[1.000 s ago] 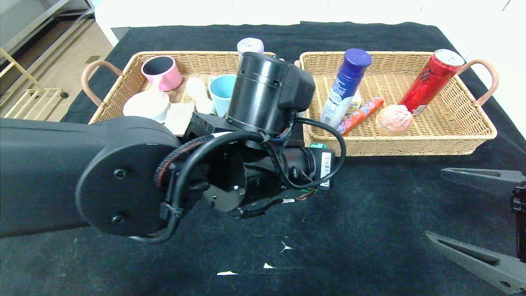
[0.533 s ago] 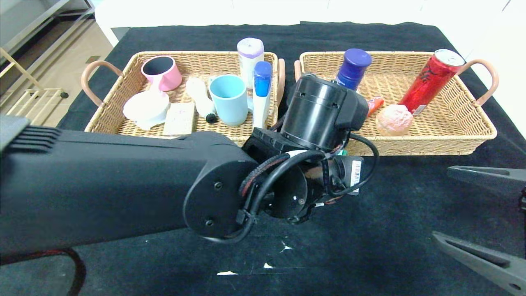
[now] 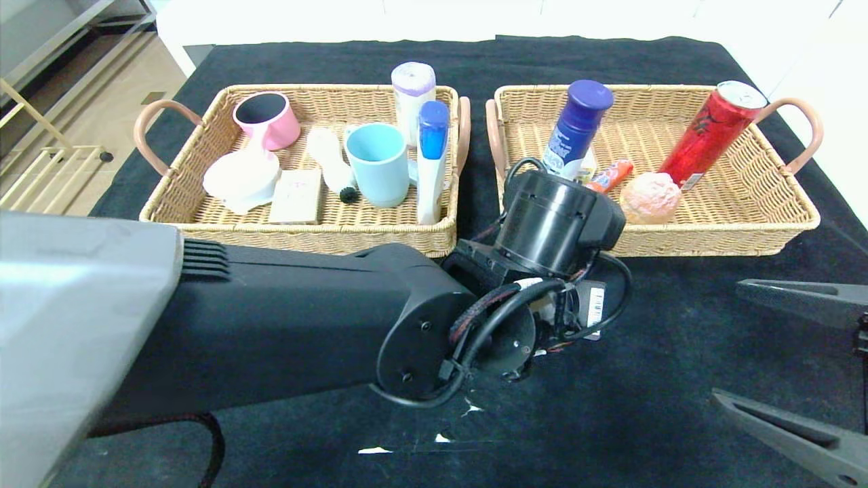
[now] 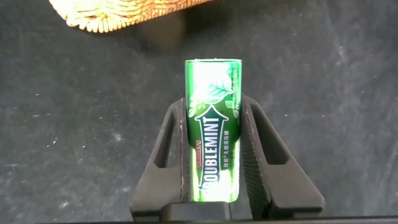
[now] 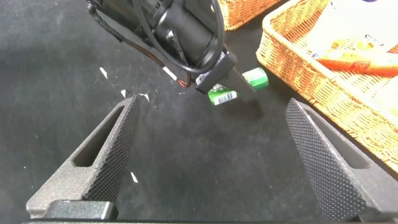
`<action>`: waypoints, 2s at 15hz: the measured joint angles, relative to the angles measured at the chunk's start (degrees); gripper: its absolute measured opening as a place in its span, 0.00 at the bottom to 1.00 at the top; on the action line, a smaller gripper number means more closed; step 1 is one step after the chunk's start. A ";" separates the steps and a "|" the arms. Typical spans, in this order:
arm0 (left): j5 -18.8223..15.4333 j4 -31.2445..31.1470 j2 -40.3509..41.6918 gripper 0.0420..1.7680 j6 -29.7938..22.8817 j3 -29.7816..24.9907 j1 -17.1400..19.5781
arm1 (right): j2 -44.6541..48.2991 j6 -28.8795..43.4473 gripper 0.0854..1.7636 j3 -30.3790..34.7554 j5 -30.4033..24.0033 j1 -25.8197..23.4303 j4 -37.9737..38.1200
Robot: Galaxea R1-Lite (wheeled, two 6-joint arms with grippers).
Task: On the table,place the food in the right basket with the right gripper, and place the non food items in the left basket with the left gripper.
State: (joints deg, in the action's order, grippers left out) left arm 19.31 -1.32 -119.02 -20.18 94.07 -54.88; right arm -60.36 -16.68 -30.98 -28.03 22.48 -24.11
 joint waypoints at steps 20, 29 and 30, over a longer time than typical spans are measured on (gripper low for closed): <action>0.17 0.52 -0.63 0.74 0.44 -0.72 -0.13 | -0.39 0.00 0.97 0.30 -0.02 0.00 0.02; -3.99 9.11 12.26 0.89 13.02 -21.66 1.72 | -0.76 0.20 0.97 -0.17 -0.02 -0.74 0.00; -5.17 11.40 14.34 0.90 14.91 -25.03 2.43 | -1.05 0.17 0.97 -0.17 0.00 -0.74 0.02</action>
State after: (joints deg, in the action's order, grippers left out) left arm 14.14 10.08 -104.68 -5.27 69.05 -52.46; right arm -61.40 -16.51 -31.15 -28.03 21.74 -24.09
